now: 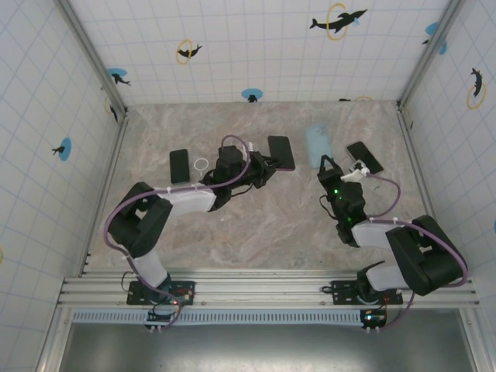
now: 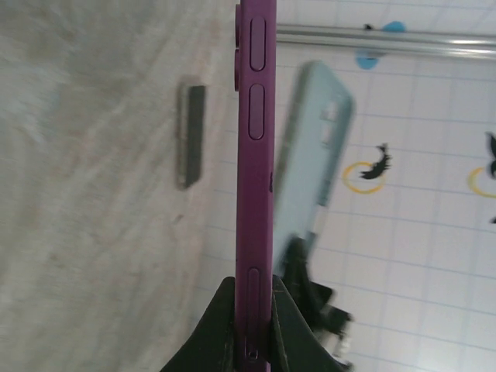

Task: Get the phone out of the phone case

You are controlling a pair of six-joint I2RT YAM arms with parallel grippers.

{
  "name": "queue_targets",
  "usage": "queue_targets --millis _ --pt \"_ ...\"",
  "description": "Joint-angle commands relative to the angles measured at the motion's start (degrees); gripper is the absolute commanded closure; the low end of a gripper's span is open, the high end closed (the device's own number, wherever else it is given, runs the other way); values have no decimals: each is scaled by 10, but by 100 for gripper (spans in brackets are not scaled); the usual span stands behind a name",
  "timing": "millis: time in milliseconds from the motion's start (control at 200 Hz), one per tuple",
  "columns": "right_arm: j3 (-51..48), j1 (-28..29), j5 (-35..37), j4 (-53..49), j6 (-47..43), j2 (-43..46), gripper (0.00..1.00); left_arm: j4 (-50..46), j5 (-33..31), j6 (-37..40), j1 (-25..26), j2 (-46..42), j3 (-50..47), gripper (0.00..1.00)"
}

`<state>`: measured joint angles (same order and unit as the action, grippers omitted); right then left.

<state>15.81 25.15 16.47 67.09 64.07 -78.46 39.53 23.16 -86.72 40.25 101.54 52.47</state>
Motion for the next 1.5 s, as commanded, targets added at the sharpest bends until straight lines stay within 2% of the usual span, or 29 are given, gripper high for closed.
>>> queue_targets --millis 0,135,465,776,1081,1196,1296,1381,1496 --pt "12 -5 -3 -19 -22 14 96 -5 70 92 -19 42 40 97" --pt "8 -5 -7 -20 -23 10 96 -63 75 153 -29 86 95 97" --pt "9 0 -9 -5 -16 -29 95 -91 70 190 -52 185 168 96" --pt "12 1 -15 5 -4 -53 95 -74 66 181 -62 243 202 93" --pt "8 -1 -25 28 5 -81 95 -124 29 236 -68 257 225 88" --pt "6 -1 -29 38 7 -92 95 -140 34 250 -69 268 237 86" --pt "9 -3 -31 44 7 -100 95 -193 29 283 -69 273 258 82" --pt "12 -3 -32 43 4 -106 95 -199 30 284 -71 270 251 77" --pt "12 -5 -31 46 1 -120 95 -206 27 286 -71 265 240 75"
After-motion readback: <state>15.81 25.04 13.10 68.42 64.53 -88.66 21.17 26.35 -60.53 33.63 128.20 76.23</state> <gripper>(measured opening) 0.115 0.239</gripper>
